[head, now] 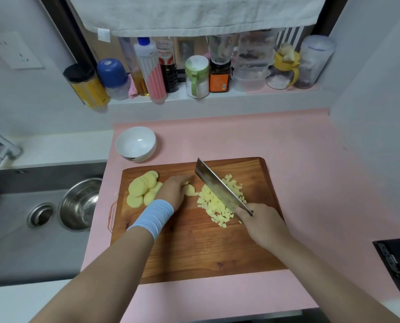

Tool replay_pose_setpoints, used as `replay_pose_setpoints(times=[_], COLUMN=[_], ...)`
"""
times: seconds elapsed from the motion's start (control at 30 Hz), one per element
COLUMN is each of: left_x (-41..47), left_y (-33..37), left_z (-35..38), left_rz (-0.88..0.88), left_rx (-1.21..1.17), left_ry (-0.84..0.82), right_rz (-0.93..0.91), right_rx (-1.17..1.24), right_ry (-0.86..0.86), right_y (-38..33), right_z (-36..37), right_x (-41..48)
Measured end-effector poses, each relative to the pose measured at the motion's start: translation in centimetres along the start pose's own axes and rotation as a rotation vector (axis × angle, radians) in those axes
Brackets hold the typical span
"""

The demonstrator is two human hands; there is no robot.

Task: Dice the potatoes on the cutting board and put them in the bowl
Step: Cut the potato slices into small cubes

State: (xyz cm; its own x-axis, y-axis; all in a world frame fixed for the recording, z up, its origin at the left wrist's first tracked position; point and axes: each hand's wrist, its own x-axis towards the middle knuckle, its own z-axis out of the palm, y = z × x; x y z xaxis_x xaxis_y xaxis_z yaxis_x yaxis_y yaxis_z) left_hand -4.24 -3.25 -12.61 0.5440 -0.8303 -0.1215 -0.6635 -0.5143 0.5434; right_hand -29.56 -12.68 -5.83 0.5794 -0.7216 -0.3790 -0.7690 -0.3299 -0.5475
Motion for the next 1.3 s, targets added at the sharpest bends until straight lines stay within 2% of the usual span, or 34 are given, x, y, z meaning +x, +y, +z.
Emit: replay_pose_setpoints(times=[0.1, 0.23, 0.37, 0.47, 0.53, 0.77, 0.9, 1.0, 1.3], left_x=[-1.7, -4.5, -7.9, -10.1, -11.1, -13.5, -14.7, -14.6, -14.0], left_y=[-0.6, -1.3, -1.1, -1.7, -2.3, -4.5, -5.4, -5.7, -5.9], left_z=[-0.5, -0.9, 0.4, 2.1, 3.0, 5.1, 5.4, 5.5, 5.6], left_rz=[-0.104, -0.026, -0.139, -0.137, -0.149, 0.032, 0.266, 0.378, 0.436], left_rx=[-0.097, -0.189, -0.359, -0.291, -0.207, -0.133, 0.027, 0.115, 0.103], left_ry=[0.102, 0.235, 0.148, 0.134, 0.187, 0.42, 0.334, 0.314, 0.362], right_rz=[-0.015, -0.052, -0.078, -0.094, -0.122, -0.194, -0.224, -0.242, -0.315], right_rx=[-0.001, -0.021, -0.021, -0.069, -0.113, -0.24, -0.304, -0.325, -0.362], right_ry=[-0.015, -0.021, -0.044, -0.078, -0.096, -0.135, -0.118, -0.11, -0.041], right_y=[-0.5, -1.6, -2.8, -3.3, -3.6, -3.3, -3.2, -3.3, -3.3], right_z=[0.3, 0.5, 1.4, 2.6, 3.3, 5.1, 5.5, 5.8, 6.6], right_x=[0.0, -0.6, -1.7, -2.7, -3.3, -4.6, -4.6, -4.7, -5.3])
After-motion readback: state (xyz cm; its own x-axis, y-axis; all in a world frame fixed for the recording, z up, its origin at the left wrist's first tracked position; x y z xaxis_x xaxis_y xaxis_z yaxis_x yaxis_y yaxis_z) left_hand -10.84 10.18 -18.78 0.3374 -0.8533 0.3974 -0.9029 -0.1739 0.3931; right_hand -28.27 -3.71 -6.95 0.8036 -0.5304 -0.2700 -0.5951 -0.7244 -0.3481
